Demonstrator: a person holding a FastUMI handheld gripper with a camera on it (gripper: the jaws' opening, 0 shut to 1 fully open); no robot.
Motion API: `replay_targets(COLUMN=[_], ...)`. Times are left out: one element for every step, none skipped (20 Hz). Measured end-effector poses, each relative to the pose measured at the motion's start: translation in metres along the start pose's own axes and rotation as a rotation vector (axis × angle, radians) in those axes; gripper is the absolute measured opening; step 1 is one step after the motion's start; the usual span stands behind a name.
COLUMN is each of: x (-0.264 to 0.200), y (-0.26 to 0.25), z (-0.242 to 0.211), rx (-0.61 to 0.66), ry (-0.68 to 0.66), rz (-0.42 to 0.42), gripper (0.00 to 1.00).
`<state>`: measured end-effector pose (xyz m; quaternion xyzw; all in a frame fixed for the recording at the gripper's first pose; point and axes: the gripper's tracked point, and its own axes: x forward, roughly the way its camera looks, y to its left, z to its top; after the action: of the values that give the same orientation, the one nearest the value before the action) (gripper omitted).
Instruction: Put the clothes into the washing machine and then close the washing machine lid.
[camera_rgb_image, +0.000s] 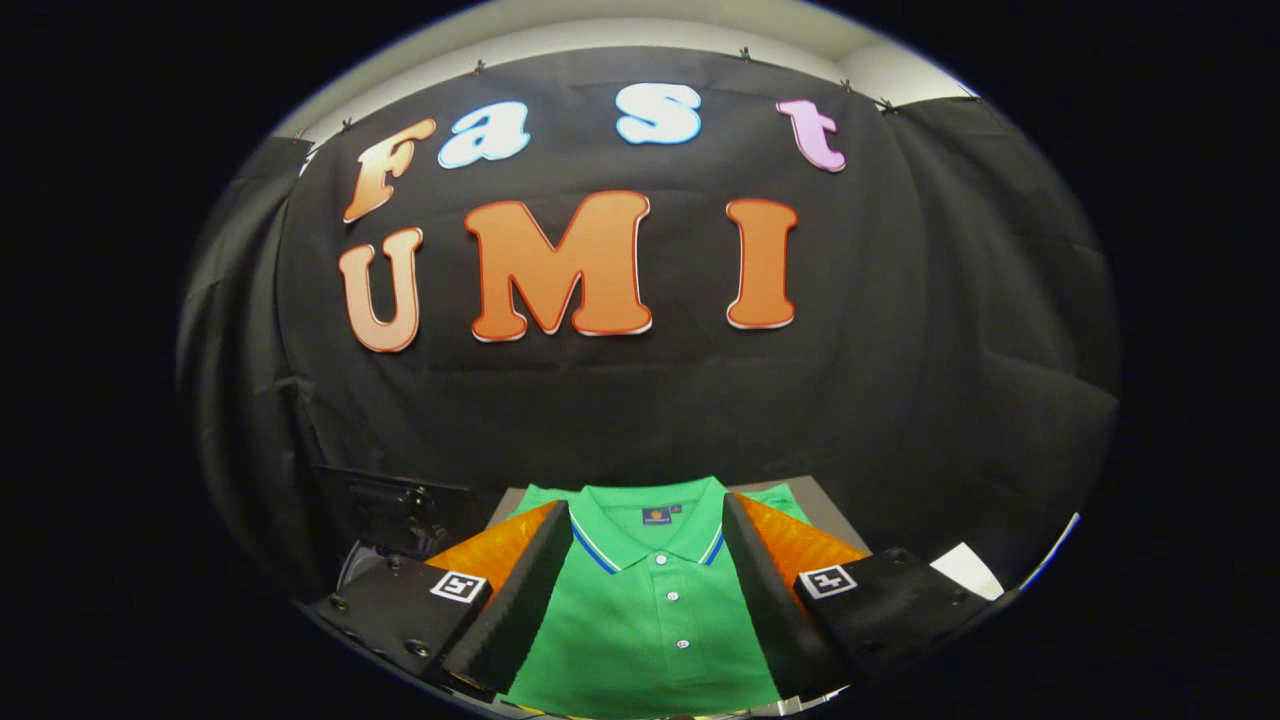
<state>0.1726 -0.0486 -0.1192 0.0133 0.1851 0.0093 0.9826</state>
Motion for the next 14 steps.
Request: replay_targets(x=[0.009,0.017,0.026,0.031,0.038,0.042,0.046,0.050,0.053,0.057,0.058,0.058,0.057,0.057], y=[0.000,-0.003,-0.005,-0.006,-0.006,-0.006,-0.007,-0.007,-0.007,-0.008,-0.010,-0.011,-0.012,-0.013], z=[-0.010,-0.018,-0.028,-0.037,-0.047,-0.055,-0.064,-0.071,-0.081,-0.085,-0.093,-0.095,-0.099,-0.103], rx=[0.006,0.011,0.012,0.010,0.016,0.028,0.035,0.042,0.043,0.054,0.058,0.063,0.066,0.059], ry=[0.029,0.054,0.087,0.119,0.155,0.187,0.212,0.241,0.274,0.292,0.321,0.333,0.355,0.377], rz=[0.003,-0.002,-0.005,-0.010,-0.008,-0.005,-0.007,-0.009,0.001,-0.006,-0.014,-0.017,-0.019,-0.025], gripper=[0.98,0.98,0.98,0.98,0.98,0.98,0.98,0.98,0.98,0.98,0.98,0.98,0.98,0.98])
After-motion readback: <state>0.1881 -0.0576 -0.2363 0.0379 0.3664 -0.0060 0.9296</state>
